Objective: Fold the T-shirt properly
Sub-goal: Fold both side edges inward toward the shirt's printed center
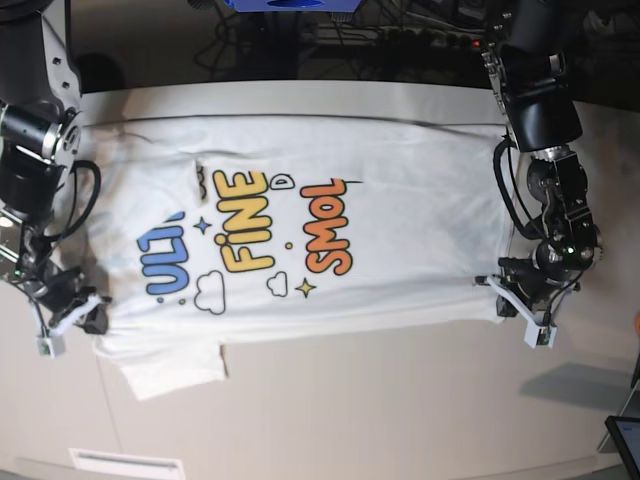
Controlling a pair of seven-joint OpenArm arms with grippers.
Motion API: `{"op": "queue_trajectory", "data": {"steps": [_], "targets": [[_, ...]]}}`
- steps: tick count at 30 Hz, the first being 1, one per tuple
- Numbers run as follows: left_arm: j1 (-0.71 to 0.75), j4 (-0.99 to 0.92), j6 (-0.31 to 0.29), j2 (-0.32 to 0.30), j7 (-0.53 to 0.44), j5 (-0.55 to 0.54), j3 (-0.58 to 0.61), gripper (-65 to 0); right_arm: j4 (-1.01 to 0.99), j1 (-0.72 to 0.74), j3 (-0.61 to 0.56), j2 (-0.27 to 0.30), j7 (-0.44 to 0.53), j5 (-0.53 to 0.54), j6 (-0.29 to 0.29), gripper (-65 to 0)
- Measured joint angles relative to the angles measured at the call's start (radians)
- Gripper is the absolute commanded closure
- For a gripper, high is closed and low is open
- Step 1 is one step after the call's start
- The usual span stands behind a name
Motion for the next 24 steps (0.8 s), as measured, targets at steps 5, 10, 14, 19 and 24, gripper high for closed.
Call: {"op": "queue_trajectory", "data": {"steps": [5, 10, 14, 19, 24], "targets": [[0.029, 0.058, 0.000, 0.000, -0.001, -0.001, 0.000, 0.0, 0.169, -0.103, 0.001, -0.001, -0.006, 0.080, 0.000, -0.1], [0.068, 0.113, 0.000, 0.000, -0.001, -0.001, 0.000, 0.0, 0.275, -0.156, 0.000, 0.003, -0.074, 0.137, 0.000, -0.1], [0.103, 0.166, 0.000, -0.001, -0.001, -0.002, 0.000, 0.0, 0.373, -0.207, -0.001, -0.001, -0.084, 0.139, 0.000, -0.1], [0.160, 0.234, 0.000, 0.000, 0.000, -0.001, -0.002, 0.0, 0.442, -0.236, 0.000, 0.000, -0.138, 0.139, 0.000, -0.1], [0.186, 0.290, 0.000, 0.000, 0.054, -0.005, -0.006, 0.0, 0.501, -0.262, 0.000, 0.000, -0.205, 0.139, 0.000, -0.1]]}}
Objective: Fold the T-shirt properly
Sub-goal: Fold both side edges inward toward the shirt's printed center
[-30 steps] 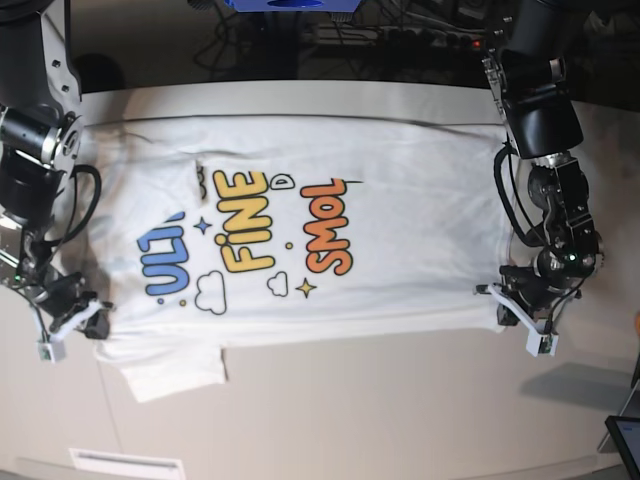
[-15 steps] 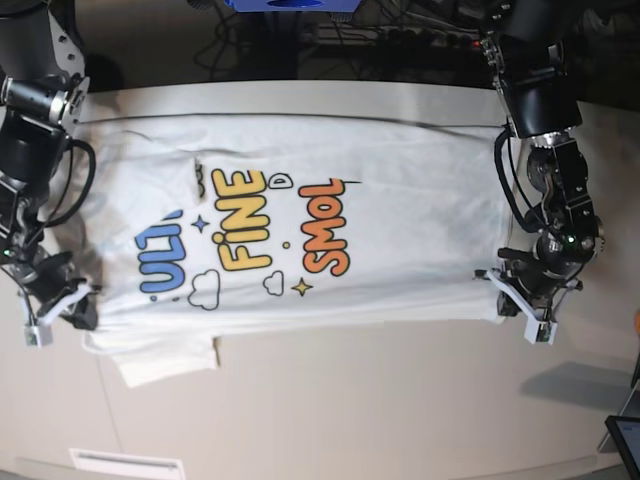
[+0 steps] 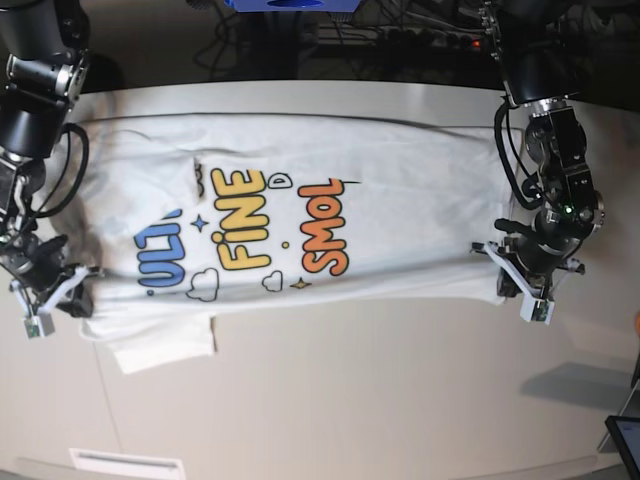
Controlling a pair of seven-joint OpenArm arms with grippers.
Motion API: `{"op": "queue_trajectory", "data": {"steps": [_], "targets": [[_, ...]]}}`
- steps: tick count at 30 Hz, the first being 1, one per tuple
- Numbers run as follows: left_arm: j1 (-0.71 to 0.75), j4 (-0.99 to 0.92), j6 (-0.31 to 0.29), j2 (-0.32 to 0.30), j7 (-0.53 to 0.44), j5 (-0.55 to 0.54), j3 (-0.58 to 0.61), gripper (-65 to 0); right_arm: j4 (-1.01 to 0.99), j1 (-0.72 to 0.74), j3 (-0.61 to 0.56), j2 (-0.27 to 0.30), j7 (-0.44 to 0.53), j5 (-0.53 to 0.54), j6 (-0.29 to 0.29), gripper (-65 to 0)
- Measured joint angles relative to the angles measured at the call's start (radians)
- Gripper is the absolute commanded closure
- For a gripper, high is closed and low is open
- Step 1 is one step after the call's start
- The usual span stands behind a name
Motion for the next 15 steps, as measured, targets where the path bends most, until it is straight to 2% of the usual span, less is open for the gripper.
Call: {"op": "queue_trajectory", "data": {"steps": [5, 11, 15], "targets": [[0.037, 0.055, 0.000, 0.000, 0.009, 0.000, -0.002, 0.0, 0.047, -0.011, 0.000, 0.000, -0.068, 0.000, 0.000, -0.1], [0.062, 0.063, 0.000, 0.000, 0.042, 0.000, -0.001, 0.0, 0.111, -0.070, 0.000, 0.000, -0.105, 0.000, 0.000, -0.1], [0.078, 0.070, 0.000, -0.022, 0.039, -0.003, 0.001, 0.0, 0.147, -0.095, 0.000, 0.000, -0.141, 0.000, 0.000, -0.1]]}}
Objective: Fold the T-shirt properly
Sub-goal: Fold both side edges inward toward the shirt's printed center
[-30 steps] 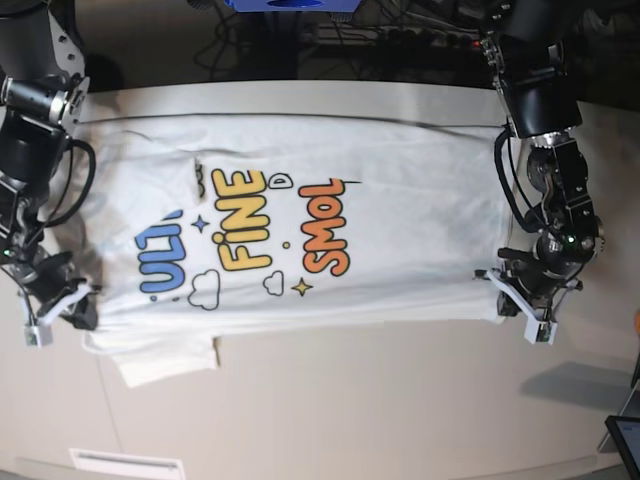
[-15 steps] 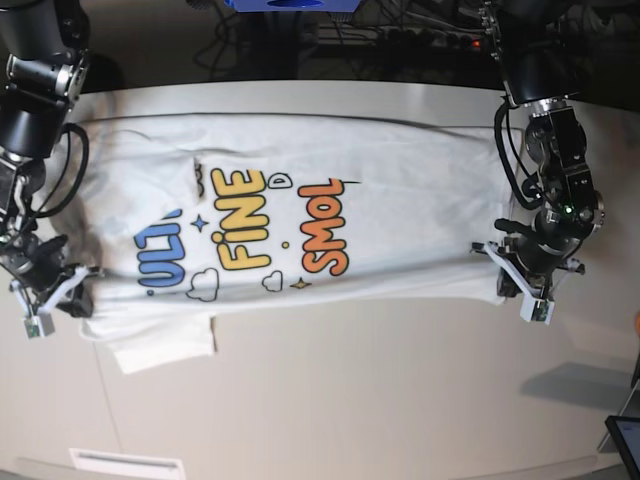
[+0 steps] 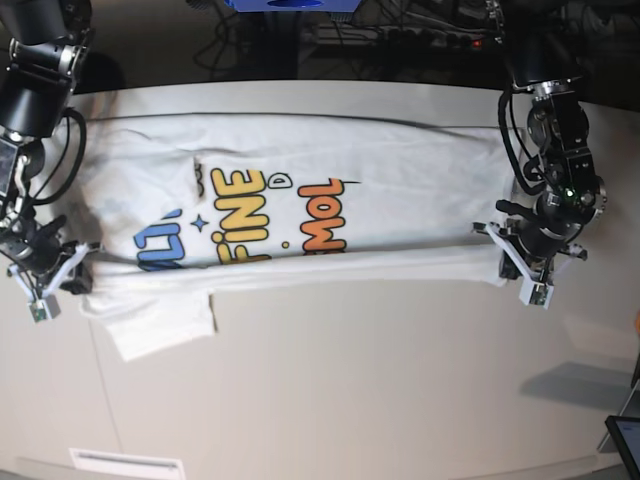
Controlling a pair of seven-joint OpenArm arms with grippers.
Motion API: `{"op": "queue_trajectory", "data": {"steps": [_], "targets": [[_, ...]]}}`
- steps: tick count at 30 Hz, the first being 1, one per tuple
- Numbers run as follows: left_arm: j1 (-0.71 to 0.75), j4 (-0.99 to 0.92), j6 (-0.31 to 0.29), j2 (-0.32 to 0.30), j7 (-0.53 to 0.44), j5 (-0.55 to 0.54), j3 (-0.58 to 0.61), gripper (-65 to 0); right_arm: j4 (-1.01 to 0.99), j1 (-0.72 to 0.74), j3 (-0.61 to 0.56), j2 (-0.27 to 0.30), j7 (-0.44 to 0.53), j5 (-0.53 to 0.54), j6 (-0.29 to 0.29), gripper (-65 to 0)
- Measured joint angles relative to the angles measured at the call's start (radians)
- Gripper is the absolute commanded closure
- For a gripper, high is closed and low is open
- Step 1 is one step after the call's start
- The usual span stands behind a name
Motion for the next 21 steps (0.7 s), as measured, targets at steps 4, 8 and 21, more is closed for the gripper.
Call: {"op": "queue_trajectory", "data": {"steps": [4, 8, 21], "targets": [[0.023, 0.043, 0.000, -0.011, 0.010, 0.003, 0.003, 0.0, 0.031, -0.025, 0.000, 0.000, 0.000, 0.003, 0.005, -0.1], [0.046, 0.068, -0.003, -0.031, -0.003, -0.003, 0.005, 0.0, 0.044, -0.033, 0.000, 0.000, -0.003, 0.003, 0.005, -0.1], [0.115, 0.065, -0.007, -0.048, 0.003, -0.004, 0.009, 0.0, 0.041, -0.060, 0.000, -0.019, -0.011, 0.000, 0.004, -1.0]]}}
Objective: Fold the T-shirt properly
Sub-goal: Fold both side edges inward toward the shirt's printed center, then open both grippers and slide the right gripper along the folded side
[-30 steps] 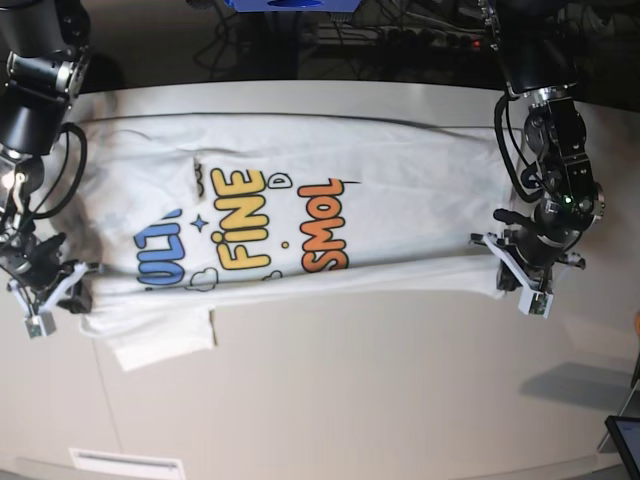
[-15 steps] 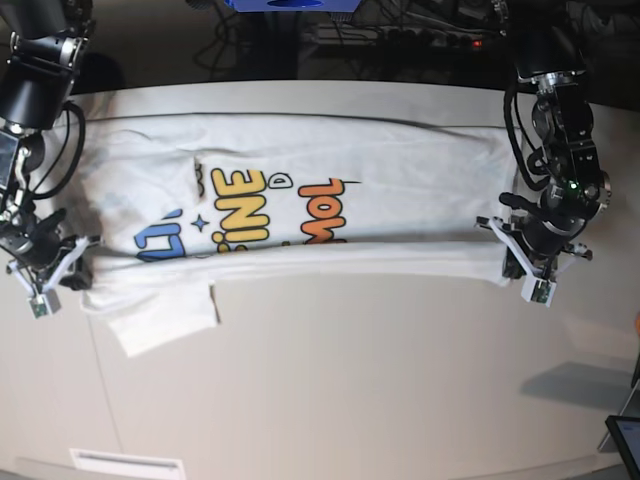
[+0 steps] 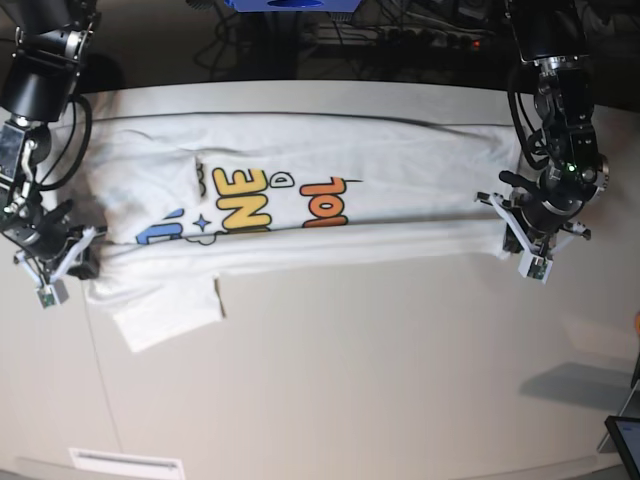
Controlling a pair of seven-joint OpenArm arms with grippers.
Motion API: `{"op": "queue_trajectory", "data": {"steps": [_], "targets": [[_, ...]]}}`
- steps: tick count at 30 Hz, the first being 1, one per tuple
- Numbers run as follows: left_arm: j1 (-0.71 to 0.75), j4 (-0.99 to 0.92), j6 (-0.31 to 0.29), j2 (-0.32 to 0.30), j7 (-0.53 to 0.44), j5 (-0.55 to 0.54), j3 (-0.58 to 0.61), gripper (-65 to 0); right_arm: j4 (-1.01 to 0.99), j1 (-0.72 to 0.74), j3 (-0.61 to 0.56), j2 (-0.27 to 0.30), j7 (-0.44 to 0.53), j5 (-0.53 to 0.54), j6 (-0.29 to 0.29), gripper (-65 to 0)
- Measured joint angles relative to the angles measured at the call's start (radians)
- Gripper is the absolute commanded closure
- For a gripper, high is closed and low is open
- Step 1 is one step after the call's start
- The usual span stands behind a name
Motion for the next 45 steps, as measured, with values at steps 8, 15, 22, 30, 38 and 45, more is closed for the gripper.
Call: {"op": "queue_trajectory", "data": {"steps": [8, 15, 22, 30, 38, 45], "targets": [[0.014, 0.001, 0.000, -0.016, 0.049, 0.000, 0.001, -5.0, 0.001, -0.007, 0.000, 0.000, -0.026, 0.000, 0.001, -20.5], [0.016, 0.089, 0.004, -0.041, 0.065, 0.006, -0.007, -33.4, 0.099, -0.036, 0.071, -0.005, -0.051, -0.001, -0.039, -37.1], [-0.037, 0.150, -0.005, -0.032, 0.097, -0.012, -0.057, -33.4, 0.244, -0.032, 0.103, 0.000, -0.126, 0.002, -0.042, -38.3], [-0.044, 0.150, 0.003, -0.032, 0.101, -0.007, -0.109, -33.4, 0.143, 0.132, -0.110, -0.002, -0.105, 0.017, -0.037, -38.6], [-0.010, 0.147, 0.003, -0.035, 0.104, 0.001, -0.188, -33.4, -0.270, 0.344, -0.153, 0.009, -0.026, 0.002, -0.048, -45.1], [-0.013, 0.146, 0.003, -0.035, 0.104, -0.001, -0.217, -33.4, -0.489, 0.442, -0.210, 0.015, 0.043, -0.004, -0.051, -47.6]]}}
